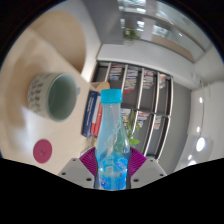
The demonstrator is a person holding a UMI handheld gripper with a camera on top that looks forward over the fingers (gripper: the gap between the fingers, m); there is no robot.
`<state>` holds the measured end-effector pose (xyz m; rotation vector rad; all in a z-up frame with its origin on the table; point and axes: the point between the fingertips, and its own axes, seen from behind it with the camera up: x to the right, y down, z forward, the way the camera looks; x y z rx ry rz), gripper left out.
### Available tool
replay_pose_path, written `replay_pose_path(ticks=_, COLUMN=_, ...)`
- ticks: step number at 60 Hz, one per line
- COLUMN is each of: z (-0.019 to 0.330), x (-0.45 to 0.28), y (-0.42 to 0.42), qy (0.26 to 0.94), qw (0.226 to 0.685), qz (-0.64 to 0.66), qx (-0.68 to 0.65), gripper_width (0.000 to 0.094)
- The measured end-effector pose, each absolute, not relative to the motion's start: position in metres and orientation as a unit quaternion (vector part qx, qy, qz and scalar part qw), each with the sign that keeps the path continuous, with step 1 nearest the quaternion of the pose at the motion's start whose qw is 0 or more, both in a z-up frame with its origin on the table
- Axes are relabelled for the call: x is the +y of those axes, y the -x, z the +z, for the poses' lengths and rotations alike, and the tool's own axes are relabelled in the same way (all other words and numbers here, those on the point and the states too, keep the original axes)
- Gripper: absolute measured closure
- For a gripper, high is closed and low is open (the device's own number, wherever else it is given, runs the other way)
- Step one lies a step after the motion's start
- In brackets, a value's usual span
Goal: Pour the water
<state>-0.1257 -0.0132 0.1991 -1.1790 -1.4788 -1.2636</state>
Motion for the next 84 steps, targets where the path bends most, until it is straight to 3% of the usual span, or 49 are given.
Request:
replay_pose_path(ticks=12, z=0.264, x=-0.032, y=0.146, qy=0.615, qw=0.612, qz=-0.297, qx=-0.398, gripper_width=0.0575)
replay_pose_path(ticks=18, z=0.282, x=-0.041, y=0.135, qy=0.668, qw=0.654, qz=-0.196, qx=-0.295, gripper_width=0.0557)
replay_pose_path(ticks=21, z=0.268, x=-0.037, y=0.129, qy=0.693, qw=0.660, qz=-0.152, qx=-0.245, gripper_width=0.0560)
replay_pose_path(ticks=25, z=0.264, x=-0.039, y=0.111, qy=0.721, qw=0.663, qz=-0.092, qx=-0.176, gripper_width=0.0560)
replay_pose_path(ticks=28, z=0.250, x=-0.037, y=0.101, qy=0.737, qw=0.660, qz=-0.059, qx=-0.134, gripper_width=0.0559)
replay_pose_path(ticks=29, z=0.228, x=-0.029, y=0.102, qy=0.741, qw=0.659, qz=-0.050, qx=-0.121, gripper_width=0.0559)
replay_pose_path(ticks=30, z=0.240, x=-0.030, y=0.088, qy=0.747, qw=0.654, qz=-0.040, qx=-0.113, gripper_width=0.0559)
replay_pose_path(ticks=35, z=0.216, x=-0.026, y=0.073, qy=0.764, qw=0.641, qz=-0.005, qx=-0.079, gripper_width=0.0559)
replay_pose_path(ticks=36, z=0.190, x=-0.028, y=0.082, qy=0.765, qw=0.640, qz=-0.002, qx=-0.071, gripper_width=0.0559)
replay_pose_path(ticks=55, z=0.094, x=-0.005, y=0.061, qy=0.799, qw=0.598, qz=0.034, qx=-0.045, gripper_width=0.0550)
replay_pose_path(ticks=69, z=0.096, x=-0.013, y=0.055, qy=0.799, qw=0.600, qz=0.033, qx=-0.028, gripper_width=0.0552)
replay_pose_path(ticks=79, z=0.094, x=-0.014, y=0.056, qy=0.807, qw=0.589, qz=0.026, qx=-0.023, gripper_width=0.0387)
replay_pose_path(ticks=81, z=0.089, x=-0.015, y=0.055, qy=0.815, qw=0.578, qz=0.021, qx=-0.023, gripper_width=0.0316)
replay_pose_path(ticks=82, z=0.086, x=-0.017, y=0.054, qy=0.820, qw=0.572, qz=0.019, qx=-0.021, gripper_width=0.0220)
replay_pose_path(ticks=83, z=0.084, x=-0.019, y=0.053, qy=0.823, qw=0.567, qz=0.018, qx=-0.020, gripper_width=0.0199)
replay_pose_path(ticks=84, z=0.086, x=-0.020, y=0.052, qy=0.825, qw=0.564, qz=0.017, qx=-0.019, gripper_width=0.0122)
